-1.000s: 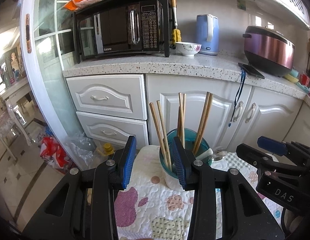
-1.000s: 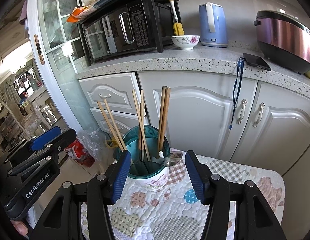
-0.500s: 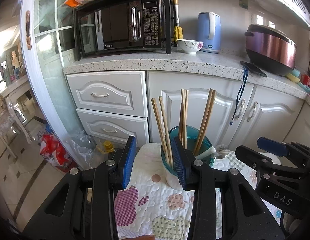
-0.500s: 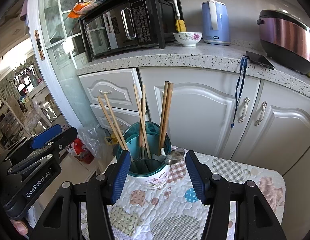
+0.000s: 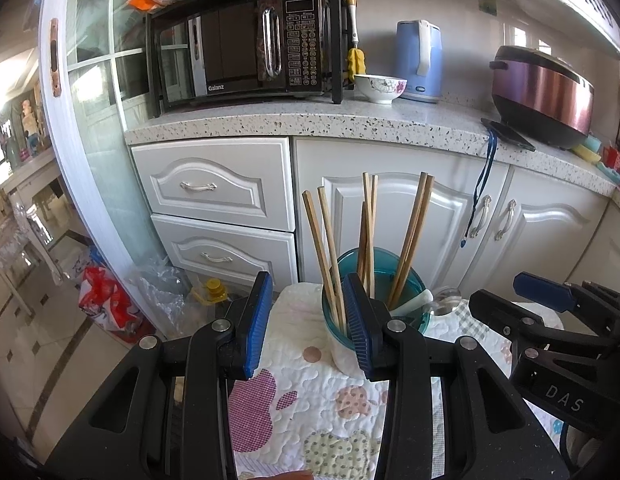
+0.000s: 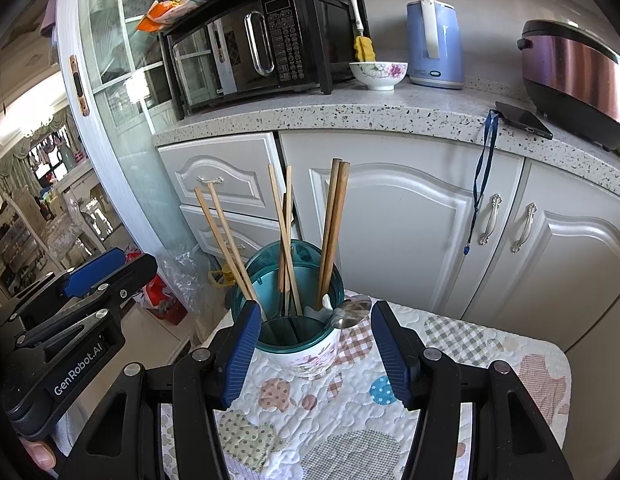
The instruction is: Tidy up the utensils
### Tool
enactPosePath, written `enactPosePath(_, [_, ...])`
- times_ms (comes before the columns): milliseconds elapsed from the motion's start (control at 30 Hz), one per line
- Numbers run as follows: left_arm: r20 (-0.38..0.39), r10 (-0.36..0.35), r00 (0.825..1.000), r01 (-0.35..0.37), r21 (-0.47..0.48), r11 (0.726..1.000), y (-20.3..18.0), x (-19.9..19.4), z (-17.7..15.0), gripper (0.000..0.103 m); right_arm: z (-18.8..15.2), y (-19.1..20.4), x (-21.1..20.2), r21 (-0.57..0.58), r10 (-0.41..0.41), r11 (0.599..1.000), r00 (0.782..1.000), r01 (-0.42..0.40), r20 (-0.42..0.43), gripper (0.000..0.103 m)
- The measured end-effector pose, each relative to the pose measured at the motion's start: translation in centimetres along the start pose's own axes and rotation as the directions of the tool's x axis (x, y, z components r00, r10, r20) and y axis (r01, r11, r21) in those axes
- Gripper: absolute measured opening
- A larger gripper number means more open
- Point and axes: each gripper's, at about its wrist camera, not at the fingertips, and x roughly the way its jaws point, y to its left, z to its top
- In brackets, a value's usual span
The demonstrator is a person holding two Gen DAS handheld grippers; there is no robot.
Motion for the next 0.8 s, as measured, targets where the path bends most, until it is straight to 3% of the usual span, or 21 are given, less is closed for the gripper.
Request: enactPosePath(800, [-0.020, -0.033, 0.999, 0.033, -0.009, 0.999, -0.2, 1.0, -0.3, 0.036, -0.3, -0.6, 0.8, -0.005, -0.007, 1.000, 1.000, 0.006, -0.019, 0.056])
